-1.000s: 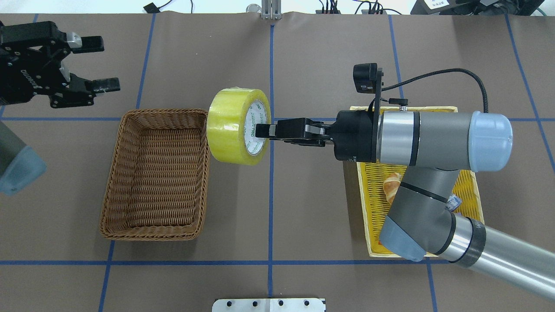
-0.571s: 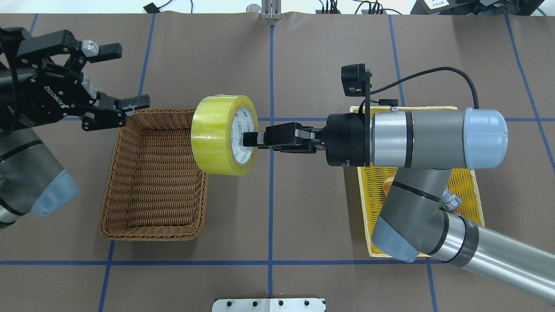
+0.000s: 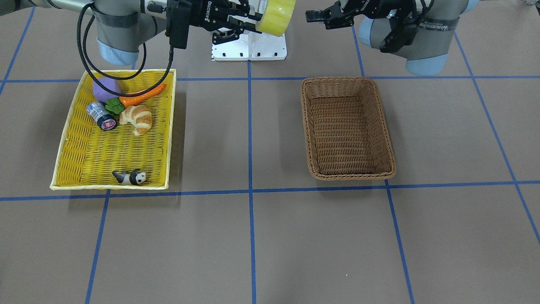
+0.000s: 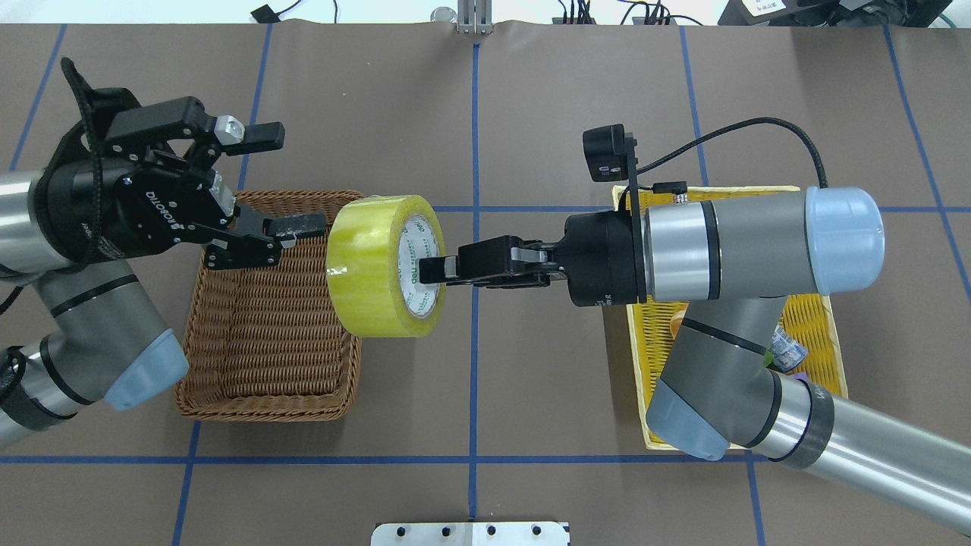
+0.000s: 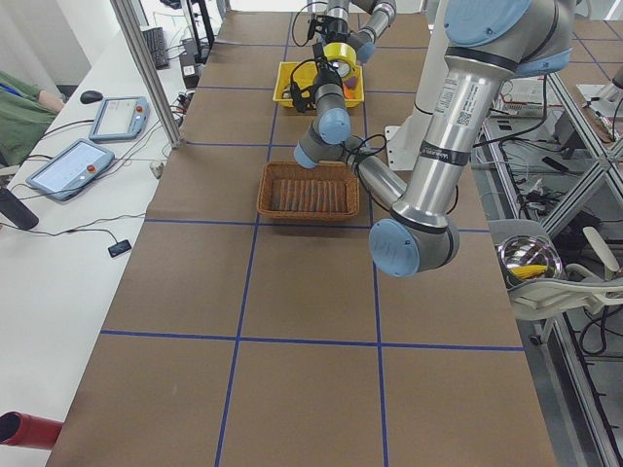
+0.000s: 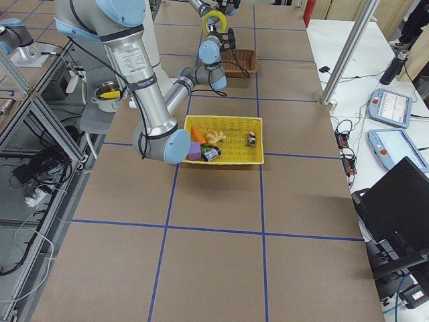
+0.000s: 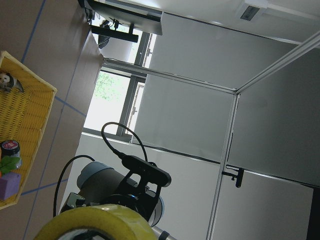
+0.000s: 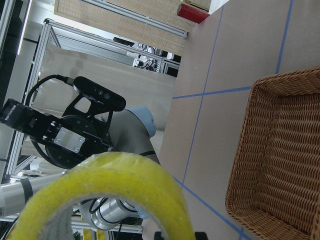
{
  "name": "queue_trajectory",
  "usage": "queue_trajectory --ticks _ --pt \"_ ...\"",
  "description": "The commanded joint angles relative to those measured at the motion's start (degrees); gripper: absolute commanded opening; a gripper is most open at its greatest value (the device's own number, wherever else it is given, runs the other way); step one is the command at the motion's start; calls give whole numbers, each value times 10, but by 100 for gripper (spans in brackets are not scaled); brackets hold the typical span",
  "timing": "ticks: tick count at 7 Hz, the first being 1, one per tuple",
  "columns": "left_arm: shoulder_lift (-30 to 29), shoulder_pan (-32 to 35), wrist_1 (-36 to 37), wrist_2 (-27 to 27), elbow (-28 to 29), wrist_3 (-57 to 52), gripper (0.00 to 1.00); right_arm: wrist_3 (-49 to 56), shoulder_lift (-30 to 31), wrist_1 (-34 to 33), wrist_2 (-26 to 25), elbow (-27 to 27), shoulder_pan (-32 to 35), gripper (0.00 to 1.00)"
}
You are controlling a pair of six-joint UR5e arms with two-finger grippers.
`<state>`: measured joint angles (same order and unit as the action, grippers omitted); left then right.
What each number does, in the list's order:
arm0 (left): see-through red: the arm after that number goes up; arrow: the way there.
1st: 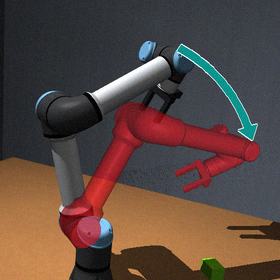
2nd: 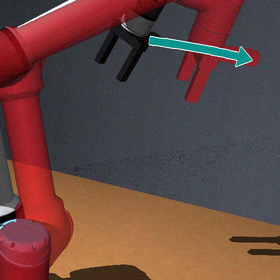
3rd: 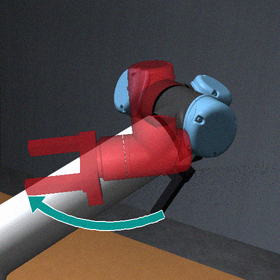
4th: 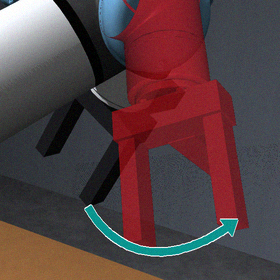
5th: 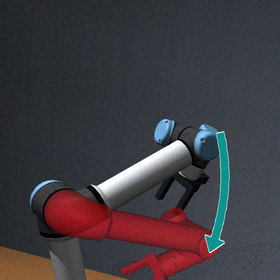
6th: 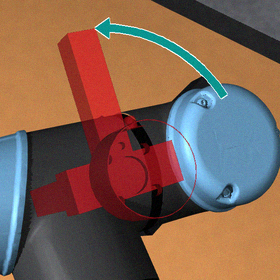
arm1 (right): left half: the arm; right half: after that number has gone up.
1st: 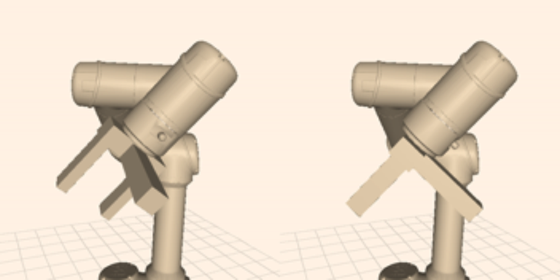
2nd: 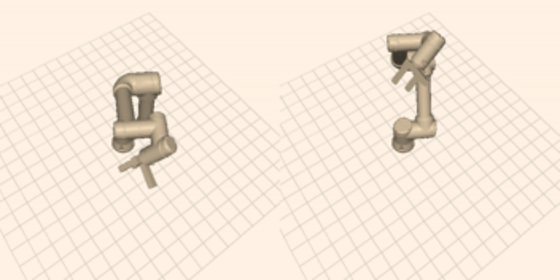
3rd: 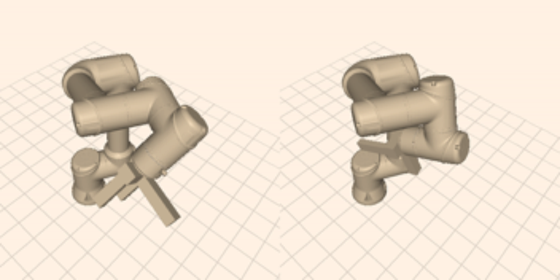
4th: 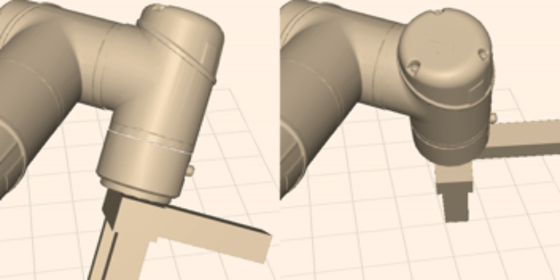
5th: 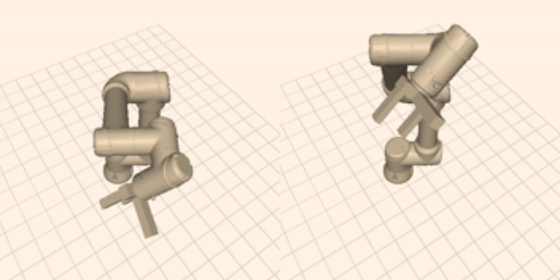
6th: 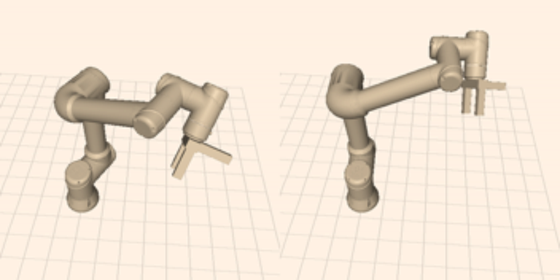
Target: Move tape to another basket
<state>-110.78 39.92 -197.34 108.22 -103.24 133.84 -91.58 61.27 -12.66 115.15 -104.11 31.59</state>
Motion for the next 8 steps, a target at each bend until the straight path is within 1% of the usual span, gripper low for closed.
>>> queue_trajectory --ticks 1,3,8 --pt "-8 -36 2 -23 1 -4 95 0 0 1 3 0 -2 0" --pt "-8 -41 3 -22 1 -6 89 1 0 1 3 0 -5 0" --pt "-8 -56 1 -21 -1 -8 70 1 0 1 2 0 -5 0"
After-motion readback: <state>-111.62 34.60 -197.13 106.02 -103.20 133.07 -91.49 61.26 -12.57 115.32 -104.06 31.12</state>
